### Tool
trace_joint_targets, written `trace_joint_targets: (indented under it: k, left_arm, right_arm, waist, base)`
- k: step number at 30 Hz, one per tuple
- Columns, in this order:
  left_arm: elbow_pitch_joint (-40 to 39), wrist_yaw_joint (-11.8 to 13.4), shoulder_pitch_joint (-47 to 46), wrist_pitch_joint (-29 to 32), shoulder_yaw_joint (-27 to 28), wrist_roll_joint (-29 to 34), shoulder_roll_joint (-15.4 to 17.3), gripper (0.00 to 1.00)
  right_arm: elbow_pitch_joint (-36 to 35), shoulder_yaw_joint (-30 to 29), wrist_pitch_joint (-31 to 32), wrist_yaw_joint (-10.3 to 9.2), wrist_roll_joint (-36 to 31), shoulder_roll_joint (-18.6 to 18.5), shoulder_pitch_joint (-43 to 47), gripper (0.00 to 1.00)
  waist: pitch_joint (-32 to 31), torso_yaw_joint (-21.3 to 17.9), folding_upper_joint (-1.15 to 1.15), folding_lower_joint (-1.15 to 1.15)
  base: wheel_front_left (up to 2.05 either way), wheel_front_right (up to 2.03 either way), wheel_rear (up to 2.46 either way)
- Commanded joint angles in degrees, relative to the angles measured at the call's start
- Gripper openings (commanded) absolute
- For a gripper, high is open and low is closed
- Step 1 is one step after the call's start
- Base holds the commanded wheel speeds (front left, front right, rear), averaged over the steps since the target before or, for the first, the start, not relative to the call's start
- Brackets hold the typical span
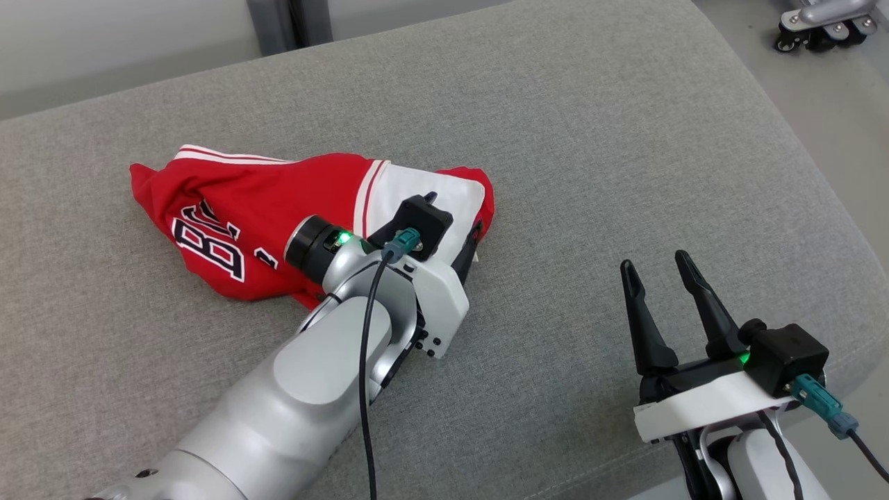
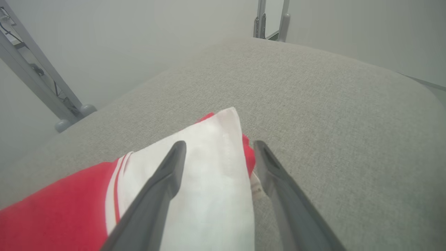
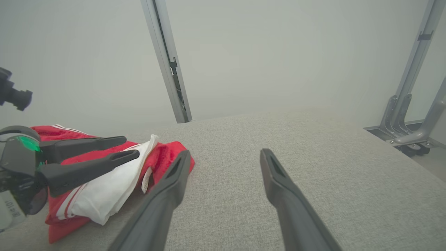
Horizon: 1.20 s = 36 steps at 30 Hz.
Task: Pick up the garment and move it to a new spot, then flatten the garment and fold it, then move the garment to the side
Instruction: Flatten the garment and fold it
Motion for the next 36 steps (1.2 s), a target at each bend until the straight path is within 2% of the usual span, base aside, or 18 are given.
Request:
trace_joint_targets:
  k: [1,5,13,24,25,26,27,28,36]
  left_arm:
    - [0.29,0.30,0.07,-0.51,-0.38,-0.06,0.26,1.00]
    - [0.32,0.56,-0.30,-2.10,-2.88,0.13,0.24,1.00]
    - [0.36,5.07,-4.13,-5.69,-6.12,0.92,0.25,1.00]
    - [4.32,6.40,-6.72,-4.52,-9.96,-1.22,0.27,1.00]
    - [4.77,6.52,-6.84,-4.26,-10.21,-1.48,0.24,0.56]
    - [4.77,6.52,-6.84,-4.26,-10.21,-1.48,0.24,0.56]
    - [5.06,6.64,-6.99,-4.31,-10.43,-1.56,0.24,0.25]
    - [5.33,6.81,-7.07,-4.30,-10.59,-1.77,0.23,0.00]
    - [5.59,7.19,-6.54,-5.96,-11.78,-3.42,0.26,0.00]
  right_arm:
    - [-0.01,-0.16,-0.32,0.14,-0.20,-0.26,0.21,1.00]
    - [-0.14,-0.29,-0.32,0.14,-0.03,-0.26,0.23,1.00]
    - [0.18,0.96,-0.32,0.14,0.57,-0.27,-0.72,1.00]
    - [-0.01,1.55,-0.32,0.14,1.17,-0.26,-1.19,1.00]
    - [-0.05,1.51,-0.32,0.14,1.19,-0.26,-1.18,1.00]
    - [-0.05,1.51,-0.32,0.14,1.19,-0.26,-1.18,1.00]
    - [-0.05,1.48,-0.32,0.14,1.22,-0.26,-1.16,1.00]
    - [-0.03,1.46,-0.32,0.14,1.25,-0.26,-1.12,1.00]
    - [0.45,1.58,-0.32,0.14,0.87,-0.26,-0.39,1.00]
  waist:
    - [0.07,-0.01,0.00,0.00]
    - [0.37,-0.02,0.00,0.00]
    - [1.05,-0.95,0.00,0.00]
    - [2.64,-3.88,0.00,0.00]
    - [2.70,-4.02,0.00,0.00]
    - [2.70,-4.02,0.00,0.00]
    - [2.73,-4.14,0.00,0.00]
    - [2.72,-4.23,0.00,0.00]
    - [1.70,-3.84,0.00,0.00]
  base:
    - [0.00,0.00,0.00]
    - [0.00,0.00,0.00]
    - [0.00,0.00,0.00]
    - [0.00,0.00,0.00]
    - [0.00,0.00,0.00]
    - [0.00,0.00,0.00]
    - [0.00,0.00,0.00]
    - [0.00,0.00,0.00]
    - [0.00,0.00,0.00]
